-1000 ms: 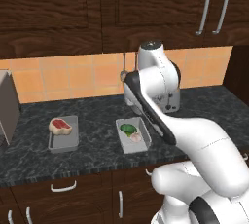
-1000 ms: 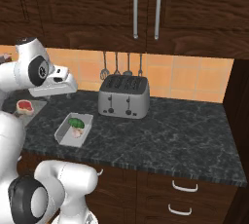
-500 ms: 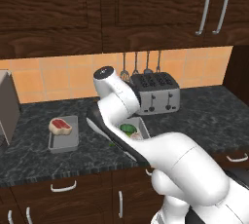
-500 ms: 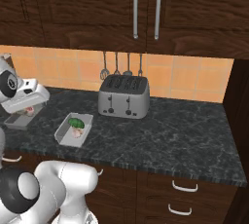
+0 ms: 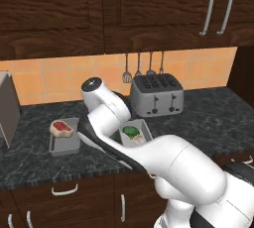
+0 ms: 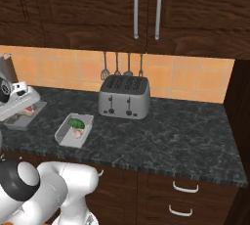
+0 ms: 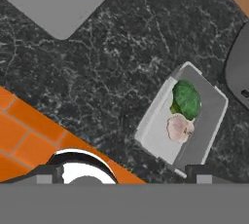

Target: Take the meat container that has the steak and place it on the second highest rack of the freezer. Then take the vegetable container that has the garlic and broccoli and place it on the highest rack of the freezer.

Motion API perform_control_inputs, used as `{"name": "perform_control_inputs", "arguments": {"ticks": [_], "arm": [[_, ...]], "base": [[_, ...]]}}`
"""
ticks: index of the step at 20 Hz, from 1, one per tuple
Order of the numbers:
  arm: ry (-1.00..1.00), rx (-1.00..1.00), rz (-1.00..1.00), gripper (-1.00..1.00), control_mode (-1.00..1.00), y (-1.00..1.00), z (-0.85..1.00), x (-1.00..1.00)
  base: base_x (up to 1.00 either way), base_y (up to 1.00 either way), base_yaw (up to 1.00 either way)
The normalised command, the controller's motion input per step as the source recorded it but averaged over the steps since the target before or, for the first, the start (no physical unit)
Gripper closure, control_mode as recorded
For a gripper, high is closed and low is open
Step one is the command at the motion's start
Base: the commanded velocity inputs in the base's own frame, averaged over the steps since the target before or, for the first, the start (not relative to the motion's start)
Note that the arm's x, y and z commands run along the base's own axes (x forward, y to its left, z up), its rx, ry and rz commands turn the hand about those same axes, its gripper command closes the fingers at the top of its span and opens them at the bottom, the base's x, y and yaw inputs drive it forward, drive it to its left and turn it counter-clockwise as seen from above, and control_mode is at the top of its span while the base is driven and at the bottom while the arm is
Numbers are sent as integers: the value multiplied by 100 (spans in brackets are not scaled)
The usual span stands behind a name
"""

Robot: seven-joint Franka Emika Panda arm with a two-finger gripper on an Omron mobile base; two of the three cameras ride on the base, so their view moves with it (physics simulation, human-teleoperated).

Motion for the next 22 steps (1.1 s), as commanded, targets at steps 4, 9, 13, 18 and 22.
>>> {"name": "perform_control_inputs", "arguments": {"ticks": [4,9,13,18,22], "arm": [[0,-3,47,-100,-100,35,-31,0],[12,-10,16,-100,-100,96,-27,29],[13,-10,3,-100,-100,65,-32,44],[19,-6,0,-100,-100,60,-21,46],[16,-3,0,-100,-100,36,-17,33]], "base": [[0,0,0],[0,0,0],[0,0,0],[0,0,0],[0,0,0]]}}
